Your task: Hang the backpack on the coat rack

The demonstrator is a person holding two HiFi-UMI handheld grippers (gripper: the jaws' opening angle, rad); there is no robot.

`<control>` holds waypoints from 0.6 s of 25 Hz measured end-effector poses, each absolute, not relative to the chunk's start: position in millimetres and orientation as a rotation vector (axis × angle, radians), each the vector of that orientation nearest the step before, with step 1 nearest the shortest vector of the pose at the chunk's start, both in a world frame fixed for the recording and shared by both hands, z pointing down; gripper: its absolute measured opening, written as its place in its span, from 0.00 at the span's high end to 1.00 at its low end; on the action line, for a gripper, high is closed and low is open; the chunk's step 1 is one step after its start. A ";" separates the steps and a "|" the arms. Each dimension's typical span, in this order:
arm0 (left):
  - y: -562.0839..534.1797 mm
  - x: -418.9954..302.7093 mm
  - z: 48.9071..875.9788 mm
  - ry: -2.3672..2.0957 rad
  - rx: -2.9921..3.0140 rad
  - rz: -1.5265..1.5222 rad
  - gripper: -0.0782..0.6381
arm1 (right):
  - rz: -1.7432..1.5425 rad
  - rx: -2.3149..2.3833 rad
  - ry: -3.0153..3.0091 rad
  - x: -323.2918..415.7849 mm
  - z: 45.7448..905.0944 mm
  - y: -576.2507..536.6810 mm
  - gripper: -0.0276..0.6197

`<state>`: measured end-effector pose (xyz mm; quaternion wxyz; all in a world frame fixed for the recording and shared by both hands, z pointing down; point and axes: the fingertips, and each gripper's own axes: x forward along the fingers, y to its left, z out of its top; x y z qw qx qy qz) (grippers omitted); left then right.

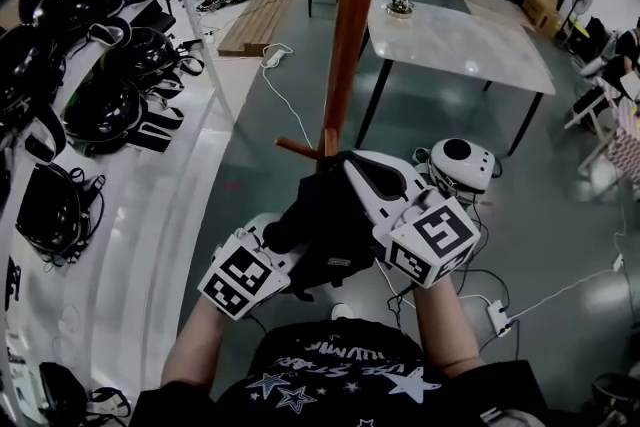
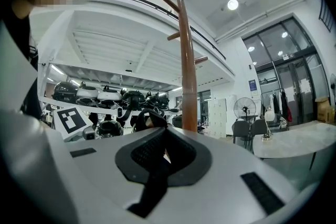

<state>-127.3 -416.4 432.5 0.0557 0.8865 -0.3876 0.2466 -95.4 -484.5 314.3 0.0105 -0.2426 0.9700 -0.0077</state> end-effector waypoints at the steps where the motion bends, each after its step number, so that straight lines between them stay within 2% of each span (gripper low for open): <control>1: -415.9 -127.5 431.1 -1.169 2.694 0.743 0.82 | -0.021 -0.761 3.025 -95.6 312.7 -483.5 0.93; 15: -420.2 -130.4 417.2 -1.087 2.736 0.752 0.82 | -0.024 -0.853 3.005 -90.9 299.6 -486.1 0.93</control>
